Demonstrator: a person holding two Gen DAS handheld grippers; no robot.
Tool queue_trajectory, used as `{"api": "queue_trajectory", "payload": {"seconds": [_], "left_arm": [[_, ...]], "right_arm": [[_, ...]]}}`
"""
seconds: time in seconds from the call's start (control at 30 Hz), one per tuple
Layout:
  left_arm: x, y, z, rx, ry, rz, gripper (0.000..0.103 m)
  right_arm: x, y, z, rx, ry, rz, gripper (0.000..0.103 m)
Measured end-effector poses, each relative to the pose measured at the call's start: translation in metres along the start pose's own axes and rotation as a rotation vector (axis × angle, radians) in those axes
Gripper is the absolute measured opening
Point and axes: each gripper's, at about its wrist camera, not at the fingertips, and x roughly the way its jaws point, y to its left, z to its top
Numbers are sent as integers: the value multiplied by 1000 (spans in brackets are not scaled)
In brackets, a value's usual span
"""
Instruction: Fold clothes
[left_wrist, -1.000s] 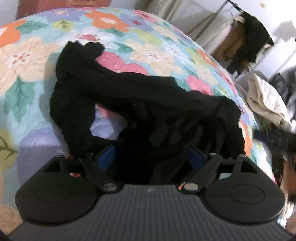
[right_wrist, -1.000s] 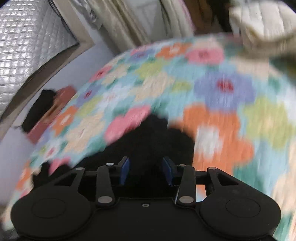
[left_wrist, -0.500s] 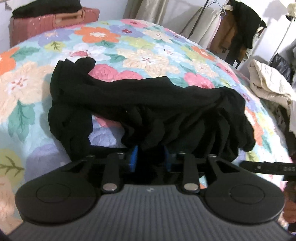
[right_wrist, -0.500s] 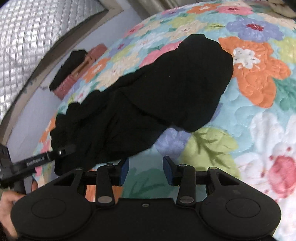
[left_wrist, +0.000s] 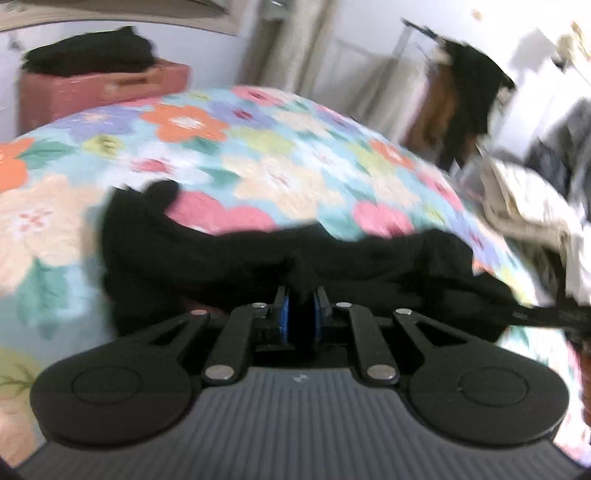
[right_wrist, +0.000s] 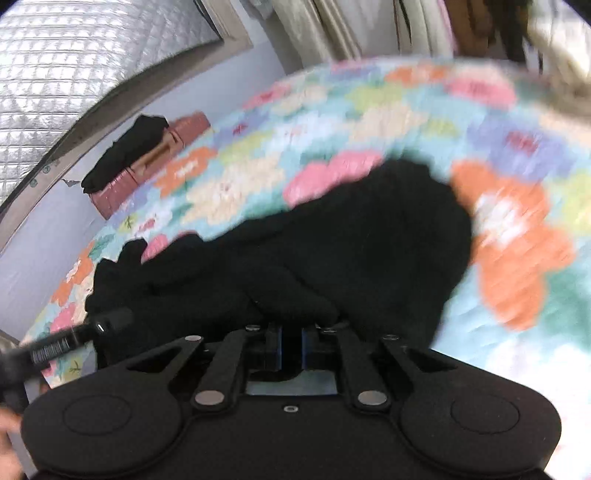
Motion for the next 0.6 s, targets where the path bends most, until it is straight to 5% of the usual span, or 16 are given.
{"api": "queue_trajectory", "payload": {"seconds": [0.3, 0.43, 0.6], "left_arm": [[-15, -7, 6, -42, -45, -77, 6], [-44, -15, 12, -104, -105, -132, 3], [-65, -20, 16, -102, -156, -144, 3]], "right_arm": [[-83, 0, 31, -131, -121, -128, 10], [-107, 4, 34, -115, -154, -89, 10], [-102, 18, 58, -272, -188, -229, 10]]}}
